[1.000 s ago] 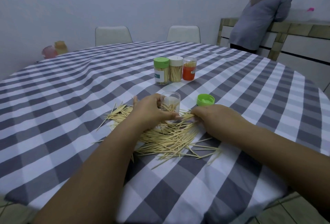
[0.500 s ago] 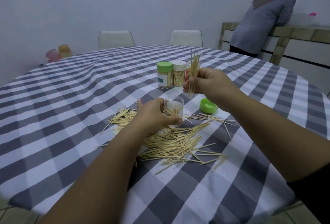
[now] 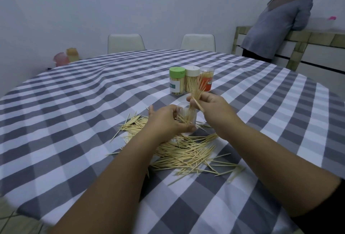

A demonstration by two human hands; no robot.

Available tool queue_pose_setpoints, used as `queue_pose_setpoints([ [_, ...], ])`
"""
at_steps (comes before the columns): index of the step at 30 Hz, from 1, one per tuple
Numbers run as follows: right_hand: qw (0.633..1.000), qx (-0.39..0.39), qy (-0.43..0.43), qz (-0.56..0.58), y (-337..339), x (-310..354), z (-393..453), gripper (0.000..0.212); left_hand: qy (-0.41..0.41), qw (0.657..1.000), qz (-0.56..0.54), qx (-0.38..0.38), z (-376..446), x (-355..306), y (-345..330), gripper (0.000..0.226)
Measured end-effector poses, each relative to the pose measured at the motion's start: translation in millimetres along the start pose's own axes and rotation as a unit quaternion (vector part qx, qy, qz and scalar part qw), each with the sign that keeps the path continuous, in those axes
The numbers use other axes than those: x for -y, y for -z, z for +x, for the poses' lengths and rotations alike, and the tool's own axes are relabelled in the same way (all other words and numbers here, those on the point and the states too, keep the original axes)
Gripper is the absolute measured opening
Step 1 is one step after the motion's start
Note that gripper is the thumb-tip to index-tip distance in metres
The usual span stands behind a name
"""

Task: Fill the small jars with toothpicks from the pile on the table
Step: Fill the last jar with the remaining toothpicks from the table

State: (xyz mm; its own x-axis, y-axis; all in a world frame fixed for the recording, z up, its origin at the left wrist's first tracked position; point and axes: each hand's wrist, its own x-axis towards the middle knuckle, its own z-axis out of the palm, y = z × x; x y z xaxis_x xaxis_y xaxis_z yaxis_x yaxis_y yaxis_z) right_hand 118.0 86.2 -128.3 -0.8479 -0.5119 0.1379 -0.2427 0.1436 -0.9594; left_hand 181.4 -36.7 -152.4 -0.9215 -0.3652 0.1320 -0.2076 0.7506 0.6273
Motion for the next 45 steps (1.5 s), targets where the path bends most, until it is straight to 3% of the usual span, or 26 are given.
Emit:
queue_pose_setpoints([
  [6, 0.999, 0.009, -0.034, -0.008, -0.1, -2.3, 2.0, 0.018, -0.008, 1.0, 0.0, -0.009, -0.3, 2.2, 0.0, 0.051],
  [13, 0.998, 0.049, -0.003, -0.036, 7.3, -3.0, 2.1, 0.026, -0.007, 1.0, -0.003, -0.011, -0.2, 1.8, 0.3, 0.053],
  [20, 0.988, 0.062, 0.006, -0.144, 30.7, 1.9, -5.3, 0.038, -0.01, 1.0, -0.004, -0.01, 1.3, 6.2, 3.1, 0.053],
  [22, 0.967, 0.098, 0.014, -0.236, 39.0, 5.2, -13.0, 0.04, -0.01, 1.0, 0.0, -0.013, 1.7, 7.7, 4.2, 0.054],
  [25, 0.883, 0.247, 0.015, -0.399, 48.8, 12.5, -30.3, 0.054, -0.016, 1.0, -0.005, -0.018, 2.8, 9.4, 3.3, 0.052],
  [29, 0.824, 0.347, 0.029, -0.447, 41.7, 18.5, -55.8, 0.081, -0.025, 0.999, 0.013, -0.021, 6.0, 11.3, 1.2, 0.047],
  [32, 0.779, 0.341, 0.088, -0.518, 29.3, 12.4, -66.4, 0.086, -0.019, 1.0, 0.003, -0.022, 6.0, 11.5, 1.4, 0.051],
  [40, 0.785, 0.223, 0.16, -0.556, 4.5, -13.5, -58.2, 0.052, -0.019, 0.999, -0.02, -0.022, 6.9, 14.1, 0.6, 0.05],
  [45, 0.74, 0.169, 0.215, -0.614, 1.4, -24.3, -48.1, 0.047, -0.02, 0.999, -0.015, -0.023, 6.7, 14.2, 1.2, 0.052],
])
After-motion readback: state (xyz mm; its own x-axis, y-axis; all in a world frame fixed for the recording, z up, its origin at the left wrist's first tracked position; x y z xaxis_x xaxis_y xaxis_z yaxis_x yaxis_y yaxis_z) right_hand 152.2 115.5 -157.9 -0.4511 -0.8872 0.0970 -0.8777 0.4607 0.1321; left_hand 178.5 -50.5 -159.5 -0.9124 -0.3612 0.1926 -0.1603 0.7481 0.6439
